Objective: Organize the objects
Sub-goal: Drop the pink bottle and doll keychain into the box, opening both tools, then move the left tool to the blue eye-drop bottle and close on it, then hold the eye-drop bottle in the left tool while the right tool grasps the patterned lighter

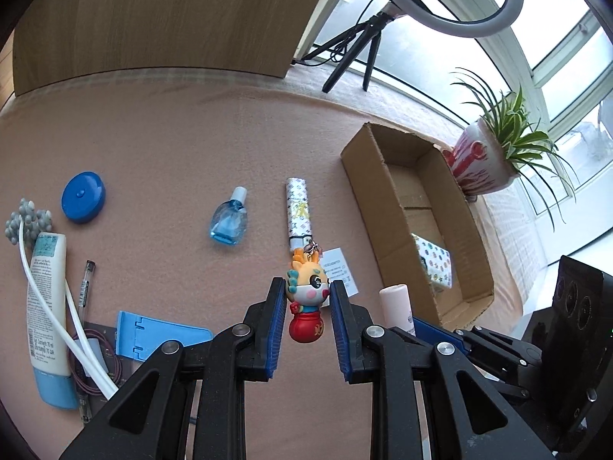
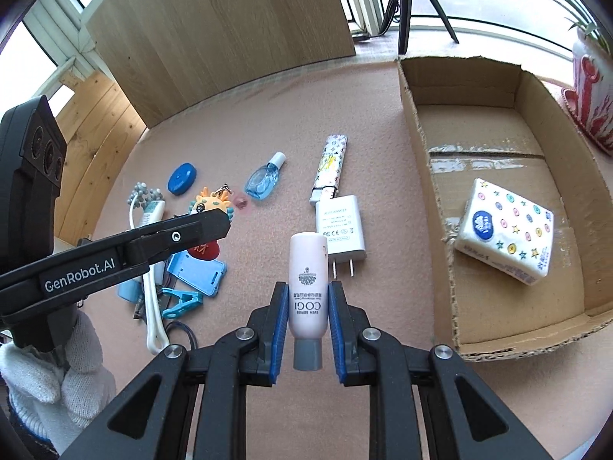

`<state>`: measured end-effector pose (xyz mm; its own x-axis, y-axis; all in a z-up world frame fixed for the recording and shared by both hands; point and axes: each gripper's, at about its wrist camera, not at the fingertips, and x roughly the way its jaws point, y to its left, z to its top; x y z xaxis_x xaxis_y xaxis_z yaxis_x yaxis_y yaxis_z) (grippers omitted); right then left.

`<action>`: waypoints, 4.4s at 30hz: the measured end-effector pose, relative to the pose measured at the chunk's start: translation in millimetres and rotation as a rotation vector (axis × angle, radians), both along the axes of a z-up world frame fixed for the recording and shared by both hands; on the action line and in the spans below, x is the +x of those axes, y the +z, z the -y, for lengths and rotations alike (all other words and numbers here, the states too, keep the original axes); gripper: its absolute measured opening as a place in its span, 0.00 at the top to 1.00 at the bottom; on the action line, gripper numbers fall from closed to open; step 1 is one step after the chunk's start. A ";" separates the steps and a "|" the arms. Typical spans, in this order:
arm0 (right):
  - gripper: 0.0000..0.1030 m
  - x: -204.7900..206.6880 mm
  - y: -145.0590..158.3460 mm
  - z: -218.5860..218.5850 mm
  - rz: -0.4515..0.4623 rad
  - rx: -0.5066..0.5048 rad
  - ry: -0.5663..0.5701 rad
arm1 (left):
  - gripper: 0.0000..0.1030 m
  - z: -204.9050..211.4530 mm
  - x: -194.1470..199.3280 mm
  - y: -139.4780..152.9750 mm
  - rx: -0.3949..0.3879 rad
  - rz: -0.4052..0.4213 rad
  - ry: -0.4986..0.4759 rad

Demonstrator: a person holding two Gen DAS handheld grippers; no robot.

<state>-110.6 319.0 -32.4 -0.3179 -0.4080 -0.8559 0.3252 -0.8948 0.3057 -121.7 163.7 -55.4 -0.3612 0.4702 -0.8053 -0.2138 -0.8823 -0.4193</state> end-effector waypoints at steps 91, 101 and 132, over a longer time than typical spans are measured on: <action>0.74 -69.7 -14.8 45.4 0.035 0.039 -0.025 | 0.49 9.0 -64.2 -58.8 -0.247 -0.005 -0.008; 0.77 -89.3 -26.8 54.9 0.074 0.047 -0.036 | 0.66 -1.2 -77.1 -71.9 -0.272 -0.004 -0.025; 0.80 -106.3 -56.5 77.5 0.092 0.151 -0.020 | 0.67 45.6 -60.3 -71.1 -0.211 0.023 0.100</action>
